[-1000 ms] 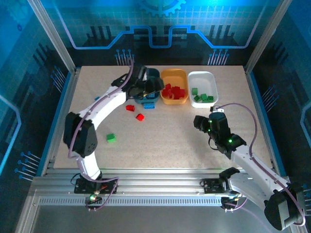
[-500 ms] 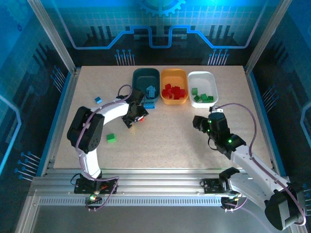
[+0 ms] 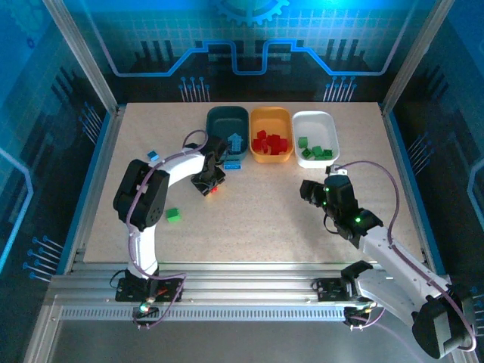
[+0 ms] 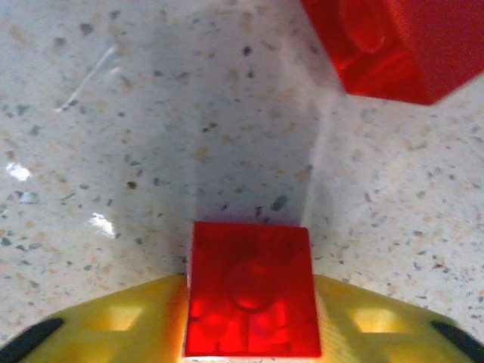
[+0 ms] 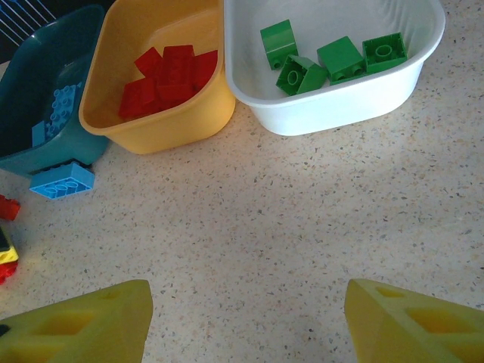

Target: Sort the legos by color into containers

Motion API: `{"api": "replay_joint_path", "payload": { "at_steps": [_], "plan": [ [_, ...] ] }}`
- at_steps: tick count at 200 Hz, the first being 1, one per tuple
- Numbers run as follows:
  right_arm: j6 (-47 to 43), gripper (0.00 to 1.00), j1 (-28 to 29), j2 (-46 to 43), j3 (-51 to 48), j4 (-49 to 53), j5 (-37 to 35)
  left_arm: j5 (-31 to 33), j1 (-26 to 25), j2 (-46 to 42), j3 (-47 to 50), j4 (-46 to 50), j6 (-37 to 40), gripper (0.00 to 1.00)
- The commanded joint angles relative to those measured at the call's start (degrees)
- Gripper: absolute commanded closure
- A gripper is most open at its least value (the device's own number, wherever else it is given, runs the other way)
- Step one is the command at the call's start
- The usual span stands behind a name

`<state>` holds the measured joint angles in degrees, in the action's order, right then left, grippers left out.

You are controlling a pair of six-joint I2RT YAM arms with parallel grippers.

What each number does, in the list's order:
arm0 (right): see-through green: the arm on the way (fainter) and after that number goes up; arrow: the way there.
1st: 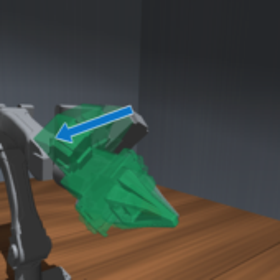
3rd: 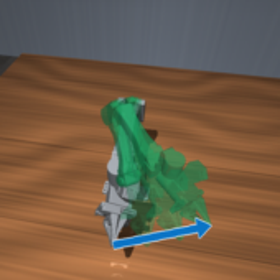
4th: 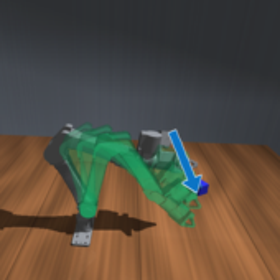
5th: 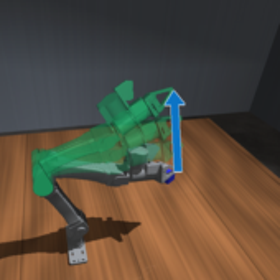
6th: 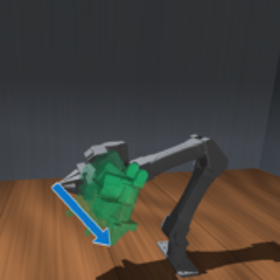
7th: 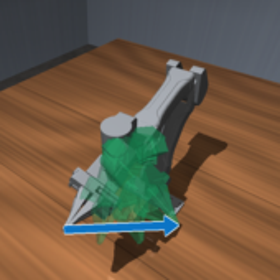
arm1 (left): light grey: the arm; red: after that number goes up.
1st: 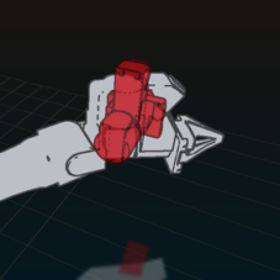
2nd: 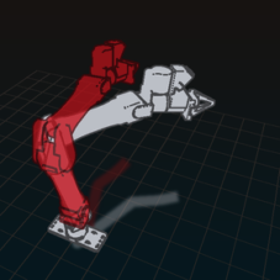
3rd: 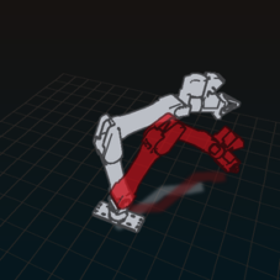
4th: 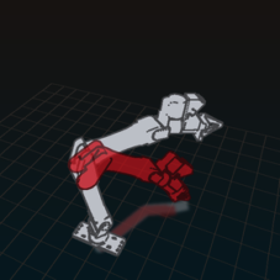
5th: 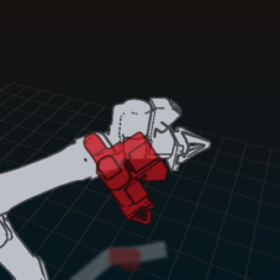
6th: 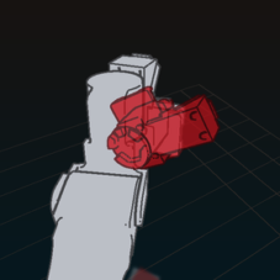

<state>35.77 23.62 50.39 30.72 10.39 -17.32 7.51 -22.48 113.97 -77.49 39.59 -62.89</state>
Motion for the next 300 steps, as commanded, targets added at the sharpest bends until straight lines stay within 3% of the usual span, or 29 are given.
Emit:
{"api": "replay_joint_path", "payload": {
  "at_steps": [1,22,54,72,99,130,153,202,240,257,278,300],
  "plan": [
    [-0.1,0.31,0.9,0.0,-0.5,-1.4,0.4,-0.7,0.2,2.6,-1.2,-6.6,0.9,0.67],
    [-0.1,0.31,0.9,0.1,-0.5,-1.5,0.4,-1.6,-0.2,0.5,-0.1,-7.9,1.8,0.76],
    [0.0,0.31,1.0,0.4,-0.5,-1.8,0.3,-2.6,-4.6,-4.3,-3.4,-8.8,6.6,0.76],
    [0.1,0.31,1.0,0.9,-0.5,-2.0,0.4,-6.4,-7.3,-1.8,-13.4,-7.1,12.8,0.75],
    [0.0,0.31,1.1,1.9,-0.5,-2.1,0.0,-13.2,-8.9,9.5,-34.4,-2.0,22.1,0.78],
    [-0.4,0.31,1.3,1.6,-0.4,-1.9,-1.0,-14.8,-9.1,20.6,-52.5,1.3,25.7,0.76],
    [-0.6,0.31,1.2,1.1,-0.4,-1.5,-1.5,-15.6,-9.0,25.7,-60.1,2.0,26.4,0.76],
    [-1.0,0.31,1.3,0.3,-0.4,-1.2,-2.0,-14.3,-8.9,27.0,-58.2,-3.7,27.7,0.63],
    [-1.1,0.31,1.3,0.7,-0.3,-1.2,-1.9,-13.6,-8.6,26.9,-58.3,-4.7,28.8,0.3],
    [-1.2,0.31,1.3,0.9,-0.3,-1.3,-2.0,-12.7,-8.6,23.7,-56.3,-5.4,30.2,0.22],
    [-1.2,0.31,1.4,0.8,-0.3,-1.3,-1.9,-8.3,-8.6,15.6,-48.2,-6.4,32.0,0.2],
    [-1.1,0.31,1.4,0.6,-0.4,-1.3,-1.7,1.9,-7.9,4.3,-32.2,-7.1,33.2,0.08]
  ]
}}
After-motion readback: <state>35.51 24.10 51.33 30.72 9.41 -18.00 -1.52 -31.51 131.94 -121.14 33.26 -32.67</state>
